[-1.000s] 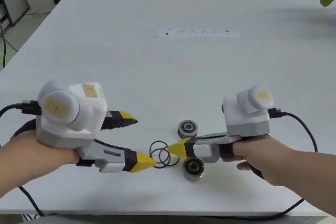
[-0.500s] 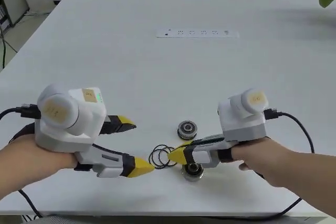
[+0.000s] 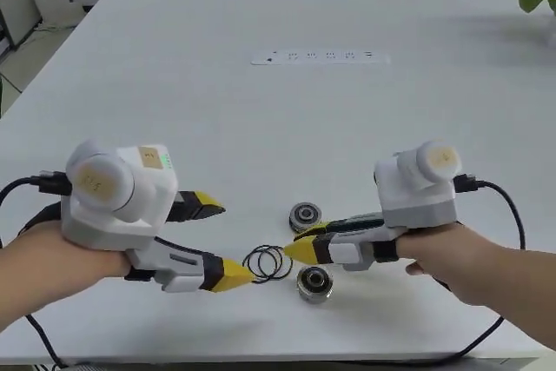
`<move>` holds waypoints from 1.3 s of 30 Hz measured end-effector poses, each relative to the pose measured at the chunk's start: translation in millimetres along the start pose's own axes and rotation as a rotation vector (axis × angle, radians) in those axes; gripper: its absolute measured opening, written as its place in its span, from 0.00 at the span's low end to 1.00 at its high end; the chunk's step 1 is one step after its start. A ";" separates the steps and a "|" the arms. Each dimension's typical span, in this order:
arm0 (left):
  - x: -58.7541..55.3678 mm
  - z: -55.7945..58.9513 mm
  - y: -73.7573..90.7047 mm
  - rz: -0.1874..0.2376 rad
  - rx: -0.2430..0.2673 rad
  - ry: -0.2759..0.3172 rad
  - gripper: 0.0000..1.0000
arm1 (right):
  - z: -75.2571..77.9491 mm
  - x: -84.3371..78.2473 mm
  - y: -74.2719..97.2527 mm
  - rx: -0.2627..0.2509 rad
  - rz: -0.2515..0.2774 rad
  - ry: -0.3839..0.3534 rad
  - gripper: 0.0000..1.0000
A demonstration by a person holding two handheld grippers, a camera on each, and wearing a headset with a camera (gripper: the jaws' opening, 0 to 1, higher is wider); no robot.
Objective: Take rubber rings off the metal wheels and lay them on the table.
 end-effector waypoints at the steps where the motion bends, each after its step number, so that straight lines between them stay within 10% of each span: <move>1: 0.8 -1.1 -0.7 0.000 0.002 -0.001 0.59 | 0.6 1.0 1.4 -0.002 0.006 0.000 0.18; 15: 13.0 -21.7 -14.2 0.008 0.024 -0.002 0.57 | 14.9 15.2 20.4 -0.061 0.087 0.026 0.26; 39: 20.2 -31.7 -63.2 0.001 0.000 0.009 0.46 | 41.5 8.0 12.1 -0.154 0.055 0.230 0.25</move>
Point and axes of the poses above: the centre of the closed fingertips' face, and the gripper's own axes: y roughly backward along the fingers, z roughly to its right, x roughly out of its top, the point moved 9 cm from there along y, roughly backward along the fingers, and after that the axes turned 15 degrees about -y, right-handed, at the moved point
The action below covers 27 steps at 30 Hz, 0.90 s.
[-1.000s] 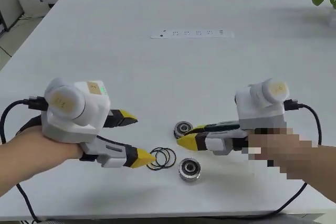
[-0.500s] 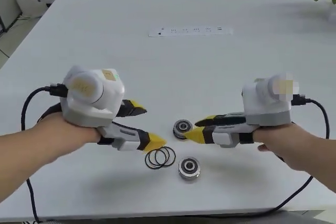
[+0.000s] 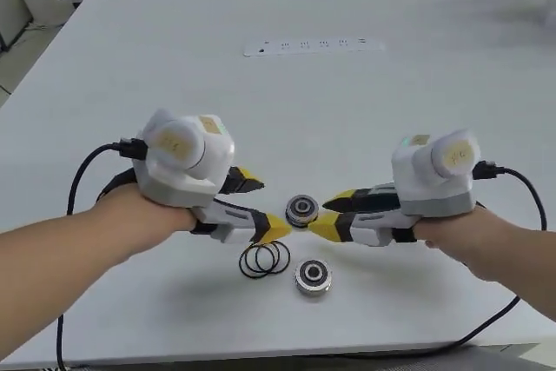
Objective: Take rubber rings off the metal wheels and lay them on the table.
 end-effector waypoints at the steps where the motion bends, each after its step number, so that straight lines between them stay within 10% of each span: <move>1: 0.0 0.0 -1.3 -0.001 0.001 0.001 0.46 | 0.5 -0.6 -0.7 -0.003 -0.002 0.001 0.25; 27: 7.7 -1.2 -34.7 -0.012 -0.027 -0.042 0.22 | 1.5 -2.1 -7.5 -0.025 0.023 0.082 0.16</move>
Point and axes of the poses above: the centre of the closed fingertips' face, and the gripper's own axes: y roughly backward along the fingers, z roughly to its right, x roughly out of its top, the point moved 9 cm from there along y, roughly backward along the fingers, and after that the axes turned 15 degrees about -y, right-handed, at the moved point
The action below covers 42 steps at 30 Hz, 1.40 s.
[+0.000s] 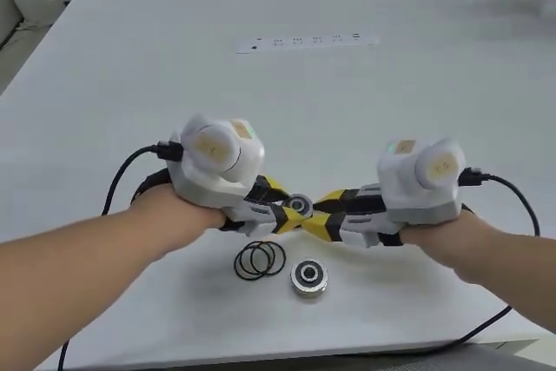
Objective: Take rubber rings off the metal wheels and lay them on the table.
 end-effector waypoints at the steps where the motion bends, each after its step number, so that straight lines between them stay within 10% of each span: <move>1: 0.2 -0.5 -0.7 0.000 0.004 -0.004 0.21 | 0.1 -0.1 0.2 -0.003 0.000 0.005 0.14; 30: 1.1 0.6 -2.3 -0.013 0.053 0.004 0.13 | -1.3 -4.0 3.2 -0.057 0.016 -0.054 0.00; 35: 2.4 0.4 -3.2 -0.031 0.054 -0.015 0.13 | 2.4 -7.0 5.0 -0.044 0.062 -0.246 0.00; 42: 3.1 1.1 -3.7 -0.037 0.053 -0.032 0.13 | 3.8 -5.8 10.8 -0.037 0.095 -0.333 0.00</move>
Point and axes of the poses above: the centre of the closed fingertips' face, and the gripper's own axes: y roughly backward along the fingers, z roughly to its right, x roughly out of its top, the point moved 9 cm from there along y, roughly backward along the fingers, and after that the axes turned 15 degrees about -y, right-handed, at the moved point
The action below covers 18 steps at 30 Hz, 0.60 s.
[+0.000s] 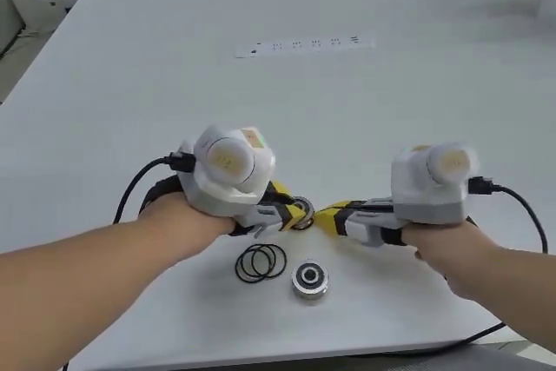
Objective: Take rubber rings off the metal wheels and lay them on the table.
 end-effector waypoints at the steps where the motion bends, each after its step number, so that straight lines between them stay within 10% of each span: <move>1: 0.5 -0.2 0.0 -0.003 -0.002 0.000 0.12 | -2.4 -0.3 -0.3 0.009 0.013 -0.028 0.00; 18: 3.3 5.4 -0.5 -0.023 -0.003 -0.018 0.12 | -3.1 3.9 2.6 0.038 0.034 -0.085 0.00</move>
Point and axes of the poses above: the centre of the closed fingertips' face, and the gripper's own axes: y roughly backward along the fingers, z roughly to its right, x roughly out of its top, the point moved 9 cm from there along y, roughly backward along the fingers, and after that the axes turned 15 degrees about -y, right-handed, at the moved point
